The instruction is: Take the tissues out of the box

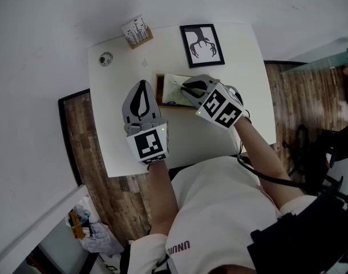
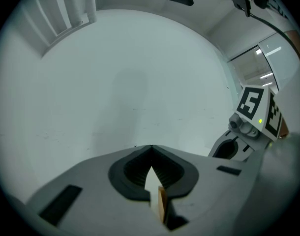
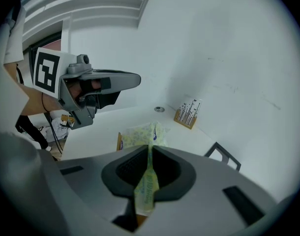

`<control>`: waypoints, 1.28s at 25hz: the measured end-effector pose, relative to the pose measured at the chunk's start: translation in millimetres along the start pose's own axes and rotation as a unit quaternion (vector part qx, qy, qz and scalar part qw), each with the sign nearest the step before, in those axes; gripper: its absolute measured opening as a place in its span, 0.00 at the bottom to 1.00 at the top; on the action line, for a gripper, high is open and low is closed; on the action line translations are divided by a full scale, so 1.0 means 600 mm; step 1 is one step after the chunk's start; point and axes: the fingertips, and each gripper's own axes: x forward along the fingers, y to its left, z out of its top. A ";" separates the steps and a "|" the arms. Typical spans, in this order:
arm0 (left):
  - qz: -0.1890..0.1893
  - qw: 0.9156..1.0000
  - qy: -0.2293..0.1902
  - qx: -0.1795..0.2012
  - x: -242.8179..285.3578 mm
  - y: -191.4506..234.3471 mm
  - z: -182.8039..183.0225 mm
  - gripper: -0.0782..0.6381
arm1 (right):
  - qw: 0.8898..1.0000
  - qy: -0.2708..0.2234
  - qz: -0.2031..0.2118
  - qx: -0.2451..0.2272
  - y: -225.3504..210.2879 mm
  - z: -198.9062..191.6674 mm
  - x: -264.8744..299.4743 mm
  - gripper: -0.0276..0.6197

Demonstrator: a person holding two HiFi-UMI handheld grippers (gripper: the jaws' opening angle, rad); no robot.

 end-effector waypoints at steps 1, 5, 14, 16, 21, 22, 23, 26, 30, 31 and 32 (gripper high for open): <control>0.001 1.000 -0.001 0.001 0.000 0.000 0.002 0.13 | 1.000 -0.002 -0.002 -0.001 -0.001 0.002 -0.003 0.11; 0.005 1.000 -0.004 0.000 -0.001 0.001 0.007 0.13 | 1.000 -0.011 -0.007 0.002 -0.005 0.012 -0.014 0.11; 0.012 1.000 -0.014 -0.001 -0.003 0.006 0.020 0.13 | 0.999 -0.039 -0.026 0.000 -0.019 0.037 -0.040 0.10; 0.012 1.000 -0.014 0.006 -0.002 0.004 0.024 0.13 | 0.998 -0.046 -0.030 -0.001 -0.023 0.042 -0.047 0.10; 0.009 1.000 -0.018 0.010 -0.003 0.000 0.030 0.13 | 0.997 -0.061 -0.046 0.000 -0.033 0.052 -0.060 0.10; 0.009 1.000 -0.018 0.011 -0.003 0.000 0.031 0.13 | 0.997 -0.063 -0.047 0.000 -0.034 0.053 -0.062 0.10; 0.009 1.000 -0.019 0.012 -0.004 -0.001 0.033 0.13 | 0.997 -0.065 -0.049 0.000 -0.035 0.055 -0.064 0.10; 0.010 1.000 -0.020 0.014 -0.003 -0.001 0.036 0.13 | 0.996 -0.070 -0.057 0.000 -0.041 0.059 -0.072 0.10; 0.013 1.000 -0.026 0.008 -0.003 -0.001 0.041 0.13 | 0.994 -0.081 -0.066 0.000 -0.048 0.070 -0.085 0.10; 0.015 0.999 -0.029 0.003 -0.003 -0.001 0.043 0.13 | 0.994 -0.084 -0.068 -0.001 -0.049 0.073 -0.088 0.10; 0.016 0.999 -0.032 -0.001 -0.004 -0.001 0.045 0.13 | 0.994 -0.086 -0.070 -0.002 -0.049 0.075 -0.091 0.10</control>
